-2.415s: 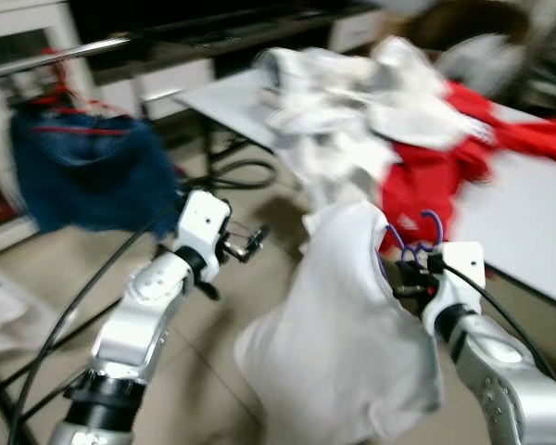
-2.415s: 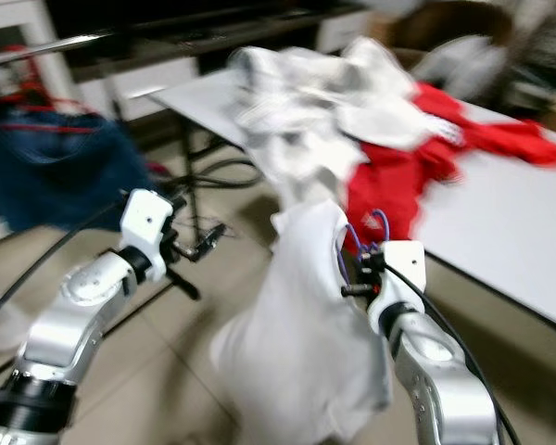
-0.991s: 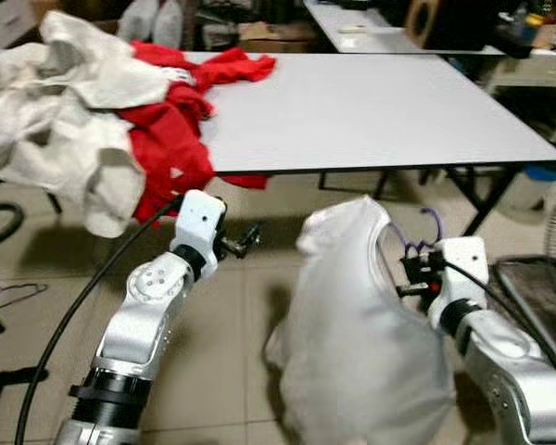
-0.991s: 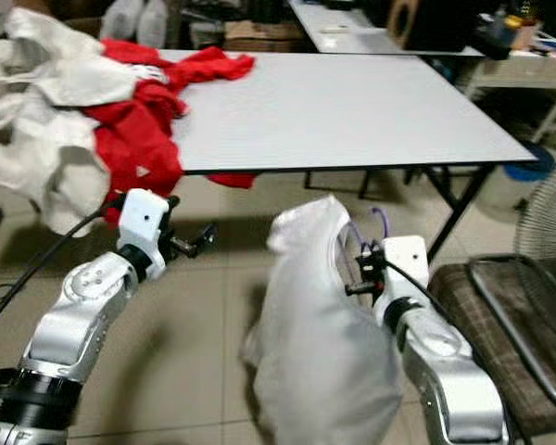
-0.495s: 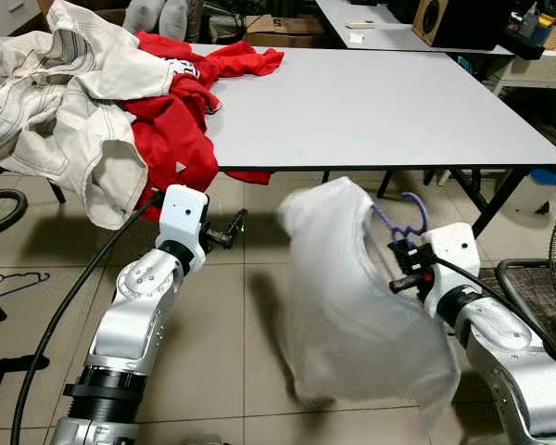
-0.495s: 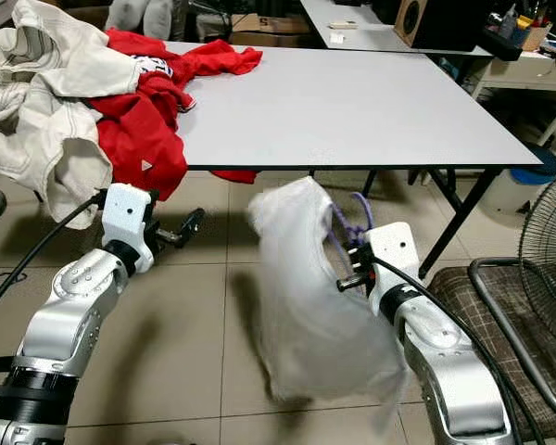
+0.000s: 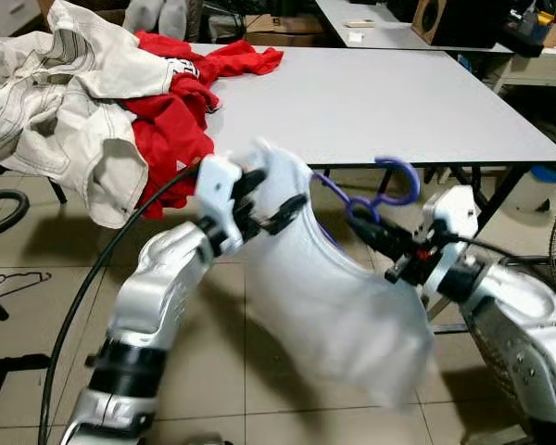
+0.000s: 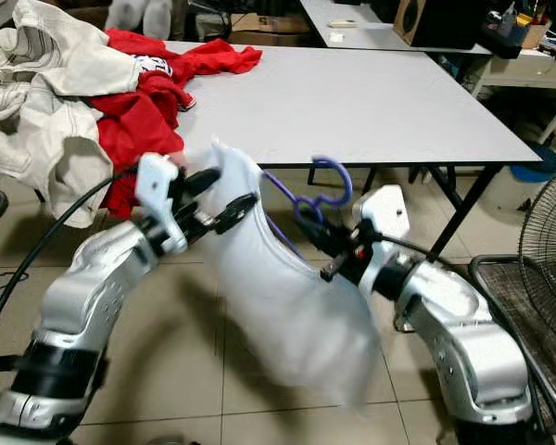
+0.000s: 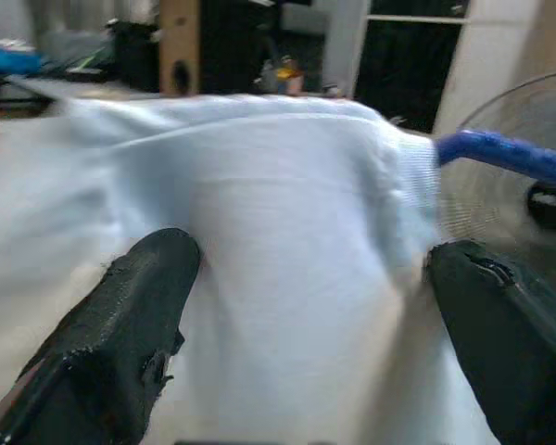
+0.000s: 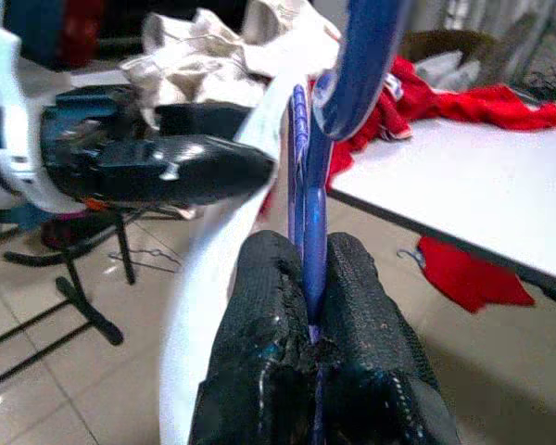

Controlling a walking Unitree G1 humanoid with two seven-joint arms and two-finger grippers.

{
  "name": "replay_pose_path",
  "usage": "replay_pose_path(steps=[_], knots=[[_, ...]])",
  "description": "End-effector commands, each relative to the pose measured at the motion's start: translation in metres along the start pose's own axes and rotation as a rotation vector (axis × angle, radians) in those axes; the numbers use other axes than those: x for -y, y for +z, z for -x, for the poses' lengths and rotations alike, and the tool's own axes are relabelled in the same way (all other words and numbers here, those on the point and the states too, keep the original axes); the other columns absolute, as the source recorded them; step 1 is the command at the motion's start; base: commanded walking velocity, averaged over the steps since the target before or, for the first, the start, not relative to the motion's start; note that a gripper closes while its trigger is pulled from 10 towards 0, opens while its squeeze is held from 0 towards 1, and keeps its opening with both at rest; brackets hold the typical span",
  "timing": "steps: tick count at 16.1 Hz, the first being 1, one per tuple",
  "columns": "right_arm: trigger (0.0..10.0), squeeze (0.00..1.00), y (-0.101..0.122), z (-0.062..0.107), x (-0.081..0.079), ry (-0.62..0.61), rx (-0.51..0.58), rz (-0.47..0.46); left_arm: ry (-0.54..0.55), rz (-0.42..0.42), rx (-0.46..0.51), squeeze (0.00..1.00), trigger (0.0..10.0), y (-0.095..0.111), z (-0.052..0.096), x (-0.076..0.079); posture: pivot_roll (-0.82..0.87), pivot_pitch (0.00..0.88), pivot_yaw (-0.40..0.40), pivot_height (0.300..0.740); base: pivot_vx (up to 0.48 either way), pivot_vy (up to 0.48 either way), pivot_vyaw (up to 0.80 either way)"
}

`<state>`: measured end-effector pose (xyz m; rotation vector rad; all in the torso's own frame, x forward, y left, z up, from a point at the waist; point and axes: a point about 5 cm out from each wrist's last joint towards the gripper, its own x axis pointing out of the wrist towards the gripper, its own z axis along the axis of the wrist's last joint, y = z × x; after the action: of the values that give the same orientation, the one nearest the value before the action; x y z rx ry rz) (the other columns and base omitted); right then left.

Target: Hang hanger

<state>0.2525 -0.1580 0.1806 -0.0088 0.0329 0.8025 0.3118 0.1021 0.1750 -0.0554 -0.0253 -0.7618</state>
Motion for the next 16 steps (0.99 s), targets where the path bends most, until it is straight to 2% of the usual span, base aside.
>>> replay_pose_path(steps=[1, 3, 5, 6, 8, 9, 10, 16], knots=[[10.0, 0.00, 0.006, 0.002, 0.006, -0.010, 0.019, 0.015, -0.015, 0.004, -0.011, 1.00, 10.0, 0.000, -0.003, 0.002, 0.03, 0.000, -0.041, 0.740, 0.000, 0.000, 0.00], [10.0, 0.00, 0.009, -0.005, 0.009, 0.000, 0.022, 0.018, -0.016, 0.025, -0.023, 1.00, 10.0, 0.000, -0.008, 0.003, 0.03, 0.000, -0.039, 0.740, 0.000, 0.000, 0.00], [10.0, 0.00, 0.012, -0.008, 0.008, 0.010, 0.026, 0.022, 0.053, -0.006, -0.065, 0.69, 10.0, -0.005, -0.008, -0.003, 0.03, 0.000, -0.041, 0.740, 0.000, 0.000, 0.00], [10.0, 0.00, 0.012, -0.009, 0.010, 0.004, 0.021, 0.027, 0.068, 0.009, -0.059, 0.45, 10.0, -0.004, -0.006, -0.006, 0.03, 0.000, -0.043, 0.740, 0.000, 0.000, 0.00], [10.0, 0.00, 0.011, -0.009, 0.012, -0.005, 0.014, 0.031, 0.067, 0.026, -0.049, 0.22, 10.0, -0.003, -0.006, -0.007, 0.03, 0.000, -0.044, 0.740, 0.000, 0.000, 0.00], [10.0, 0.00, 0.011, -0.010, 0.012, -0.005, 0.014, 0.032, 0.082, 0.026, -0.050, 0.00, 3.5, -0.003, -0.006, -0.009, 0.03, 0.000, -0.043, 0.740, 0.000, 0.000, 0.00], [10.0, 0.00, 0.011, -0.010, 0.012, -0.005, 0.012, 0.037, 0.111, 0.022, -0.055, 0.00, 0.0, -0.004, -0.006, -0.011, 0.03, 0.000, -0.041, 0.740, 0.000, 0.000, 0.00], [10.0, 0.00, 0.009, -0.011, 0.013, -0.016, -0.002, 0.051, 0.123, 0.033, -0.030, 0.00, 0.0, -0.002, -0.006, -0.014, 0.03, 0.000, -0.038, 0.740, 0.000, 0.000, 0.00]])
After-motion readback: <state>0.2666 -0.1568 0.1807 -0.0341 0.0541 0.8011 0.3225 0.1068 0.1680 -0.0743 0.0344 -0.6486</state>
